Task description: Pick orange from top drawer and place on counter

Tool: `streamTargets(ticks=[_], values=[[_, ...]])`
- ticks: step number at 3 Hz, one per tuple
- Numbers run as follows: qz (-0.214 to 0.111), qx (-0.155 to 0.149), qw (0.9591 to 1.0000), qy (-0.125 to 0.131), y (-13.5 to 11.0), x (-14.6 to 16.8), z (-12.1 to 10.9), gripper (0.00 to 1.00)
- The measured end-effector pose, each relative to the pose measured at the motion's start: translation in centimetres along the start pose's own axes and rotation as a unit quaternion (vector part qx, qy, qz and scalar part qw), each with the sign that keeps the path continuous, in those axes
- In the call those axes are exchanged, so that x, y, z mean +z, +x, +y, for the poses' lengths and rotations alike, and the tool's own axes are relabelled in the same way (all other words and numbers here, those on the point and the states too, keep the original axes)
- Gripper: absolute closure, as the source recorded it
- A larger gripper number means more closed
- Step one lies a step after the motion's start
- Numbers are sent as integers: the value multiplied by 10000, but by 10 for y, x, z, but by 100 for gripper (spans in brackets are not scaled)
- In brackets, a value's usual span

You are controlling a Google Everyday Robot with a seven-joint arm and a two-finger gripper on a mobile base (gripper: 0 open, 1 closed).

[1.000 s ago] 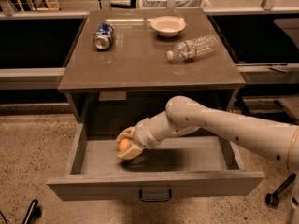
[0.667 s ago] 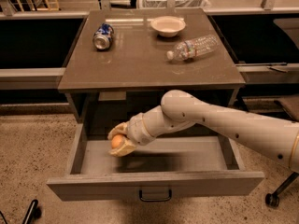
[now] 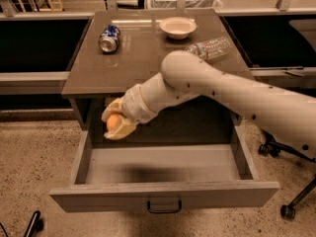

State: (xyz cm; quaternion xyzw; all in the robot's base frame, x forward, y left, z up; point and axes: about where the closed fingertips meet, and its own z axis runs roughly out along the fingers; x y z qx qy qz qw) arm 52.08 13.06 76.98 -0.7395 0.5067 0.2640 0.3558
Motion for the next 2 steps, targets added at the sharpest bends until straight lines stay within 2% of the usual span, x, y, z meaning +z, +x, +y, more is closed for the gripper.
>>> streamTargets(ticks=[1, 2], values=[[35, -17, 9998, 214, -30, -41, -40, 100], [-132, 475, 9969, 614, -20, -70, -72, 100]])
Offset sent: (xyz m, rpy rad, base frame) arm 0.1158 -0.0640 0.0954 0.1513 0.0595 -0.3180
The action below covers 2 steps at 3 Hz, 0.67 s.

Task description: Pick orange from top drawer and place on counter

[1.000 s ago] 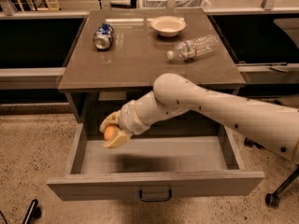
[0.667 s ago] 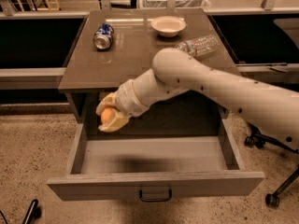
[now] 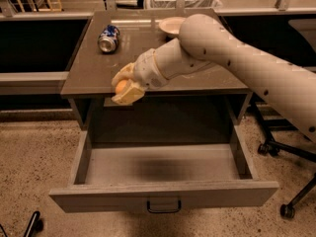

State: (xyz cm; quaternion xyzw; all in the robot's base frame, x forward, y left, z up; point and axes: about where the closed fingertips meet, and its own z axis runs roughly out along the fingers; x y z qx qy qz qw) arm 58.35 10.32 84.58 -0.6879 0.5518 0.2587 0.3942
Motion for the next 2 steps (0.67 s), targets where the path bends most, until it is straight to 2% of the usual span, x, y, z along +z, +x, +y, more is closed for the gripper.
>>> streamTargets(ticks=[1, 2], values=[[-89, 498, 9977, 449, 21, -4, -26, 100], [-194, 887, 9922, 855, 29, 7, -58, 81]])
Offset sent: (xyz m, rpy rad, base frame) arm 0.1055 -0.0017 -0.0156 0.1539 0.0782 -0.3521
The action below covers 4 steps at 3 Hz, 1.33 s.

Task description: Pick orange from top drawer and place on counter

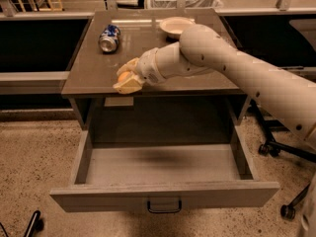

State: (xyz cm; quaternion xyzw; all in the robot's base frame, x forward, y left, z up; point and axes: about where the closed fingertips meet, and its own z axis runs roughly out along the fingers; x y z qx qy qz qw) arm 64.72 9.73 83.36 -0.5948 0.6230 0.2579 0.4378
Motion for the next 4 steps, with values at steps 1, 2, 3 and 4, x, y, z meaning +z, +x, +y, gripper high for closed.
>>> streamTargets(ticks=[1, 2, 3, 4], values=[[74, 272, 9992, 273, 0, 17, -15, 58], [-92, 528, 9970, 550, 2, 21, -22, 35], [-123, 530, 9966, 627, 1, 21, -26, 11], [-123, 530, 9966, 626, 1, 21, -26, 0]])
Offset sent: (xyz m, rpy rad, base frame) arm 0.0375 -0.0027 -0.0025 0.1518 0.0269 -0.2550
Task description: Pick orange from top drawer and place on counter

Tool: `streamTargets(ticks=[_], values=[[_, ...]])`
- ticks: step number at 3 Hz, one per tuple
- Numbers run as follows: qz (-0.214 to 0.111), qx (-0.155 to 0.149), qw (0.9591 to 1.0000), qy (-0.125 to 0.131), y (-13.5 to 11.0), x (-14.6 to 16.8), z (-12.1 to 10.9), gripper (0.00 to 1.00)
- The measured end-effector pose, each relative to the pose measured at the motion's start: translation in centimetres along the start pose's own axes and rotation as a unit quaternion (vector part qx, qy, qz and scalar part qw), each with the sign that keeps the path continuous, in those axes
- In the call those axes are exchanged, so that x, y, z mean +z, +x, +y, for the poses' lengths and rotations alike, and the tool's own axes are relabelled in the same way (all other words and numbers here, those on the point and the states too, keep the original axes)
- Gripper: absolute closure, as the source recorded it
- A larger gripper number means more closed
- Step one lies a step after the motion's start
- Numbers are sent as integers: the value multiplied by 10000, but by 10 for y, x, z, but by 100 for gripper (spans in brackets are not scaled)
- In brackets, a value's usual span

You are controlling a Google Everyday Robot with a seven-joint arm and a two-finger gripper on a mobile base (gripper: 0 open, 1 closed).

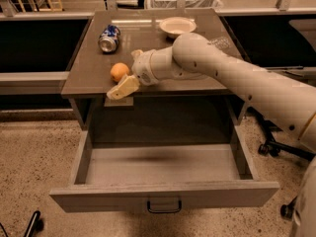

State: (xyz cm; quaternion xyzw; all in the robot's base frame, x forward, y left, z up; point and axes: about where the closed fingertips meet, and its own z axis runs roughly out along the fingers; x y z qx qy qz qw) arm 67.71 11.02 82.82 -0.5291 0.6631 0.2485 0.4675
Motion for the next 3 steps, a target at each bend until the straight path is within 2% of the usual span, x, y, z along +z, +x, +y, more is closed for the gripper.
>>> streamTargets(ticks=[1, 2, 3], values=[[0, 0, 10000, 0, 0, 0, 0, 0], [48, -77, 9999, 96, -12, -23, 14, 0], [193, -264, 9982, 502, -29, -62, 36, 0]])
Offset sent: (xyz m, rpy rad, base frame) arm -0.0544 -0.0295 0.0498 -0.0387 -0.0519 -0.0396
